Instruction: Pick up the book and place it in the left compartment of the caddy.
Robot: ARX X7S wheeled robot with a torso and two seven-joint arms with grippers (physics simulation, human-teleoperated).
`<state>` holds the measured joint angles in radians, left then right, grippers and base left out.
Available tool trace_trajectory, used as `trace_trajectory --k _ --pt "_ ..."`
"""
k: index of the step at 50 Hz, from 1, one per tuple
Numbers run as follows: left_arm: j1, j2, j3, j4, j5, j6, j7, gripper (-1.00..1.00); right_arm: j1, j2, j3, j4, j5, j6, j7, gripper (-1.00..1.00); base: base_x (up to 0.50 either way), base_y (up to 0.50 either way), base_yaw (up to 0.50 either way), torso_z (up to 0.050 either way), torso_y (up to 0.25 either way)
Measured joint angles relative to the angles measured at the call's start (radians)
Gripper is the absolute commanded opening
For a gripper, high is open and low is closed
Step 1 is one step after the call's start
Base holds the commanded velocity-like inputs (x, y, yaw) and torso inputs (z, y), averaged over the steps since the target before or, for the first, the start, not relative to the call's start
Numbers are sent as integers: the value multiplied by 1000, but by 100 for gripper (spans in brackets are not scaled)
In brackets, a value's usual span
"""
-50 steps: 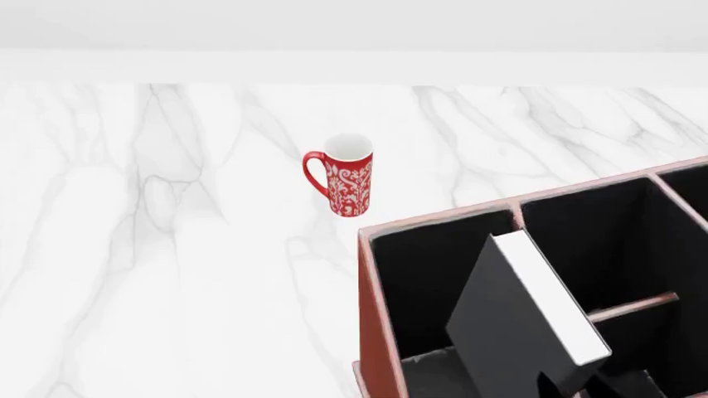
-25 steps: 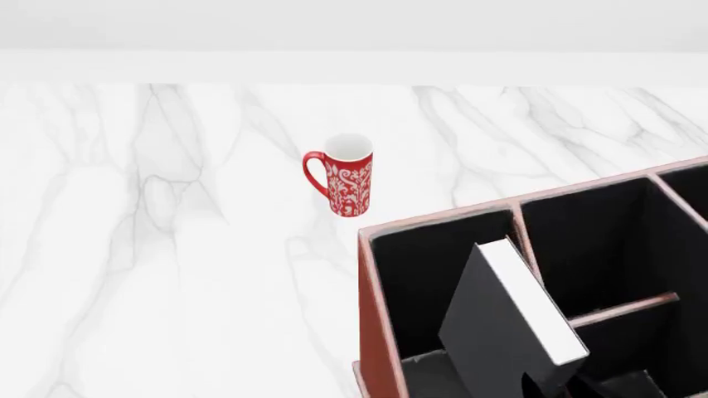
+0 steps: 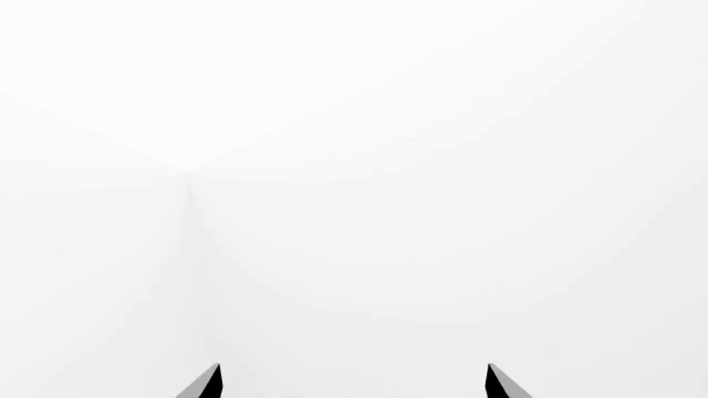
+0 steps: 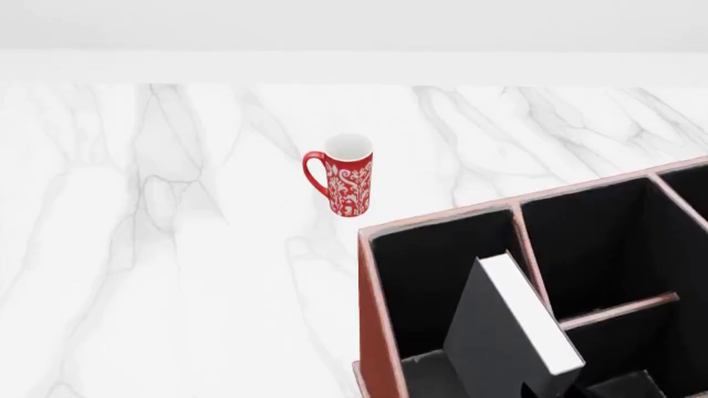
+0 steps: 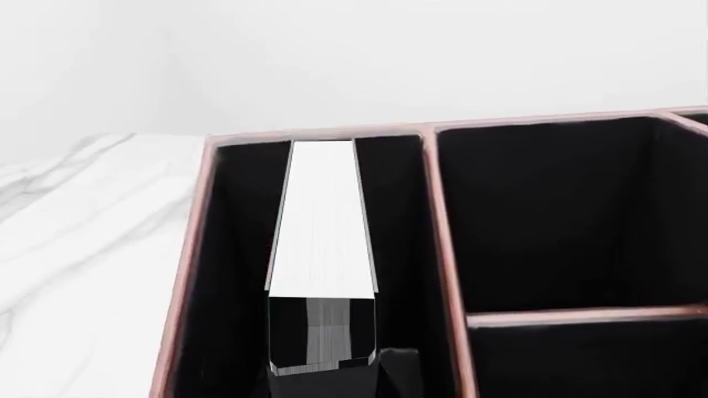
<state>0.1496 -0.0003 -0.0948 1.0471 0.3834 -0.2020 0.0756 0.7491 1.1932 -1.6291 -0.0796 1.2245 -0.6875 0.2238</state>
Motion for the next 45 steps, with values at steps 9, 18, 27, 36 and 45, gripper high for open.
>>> trace_trajectory --k 9,18,27,36,45 --pt "0 0 2 0 2 0 -1 100 -12 -18 2 25 1 -8 -7 -100 0 0 0 1 1" --pt "0 0 3 0 4 -1 0 100 -21 -43 6 54 4 -13 -17 -100 0 0 0 0 1" --pt "0 0 5 0 5 -1 0 100 -31 -67 8 84 14 -14 -24 -100 0 0 0 0 1" --pt "0 0 5 0 5 0 -1 100 -40 -83 8 108 21 -12 -29 -100 0 0 0 0 0" --pt "-1 0 8 0 6 -2 0 100 -47 -97 11 131 26 -10 -34 -100 0 0 0 0 1"
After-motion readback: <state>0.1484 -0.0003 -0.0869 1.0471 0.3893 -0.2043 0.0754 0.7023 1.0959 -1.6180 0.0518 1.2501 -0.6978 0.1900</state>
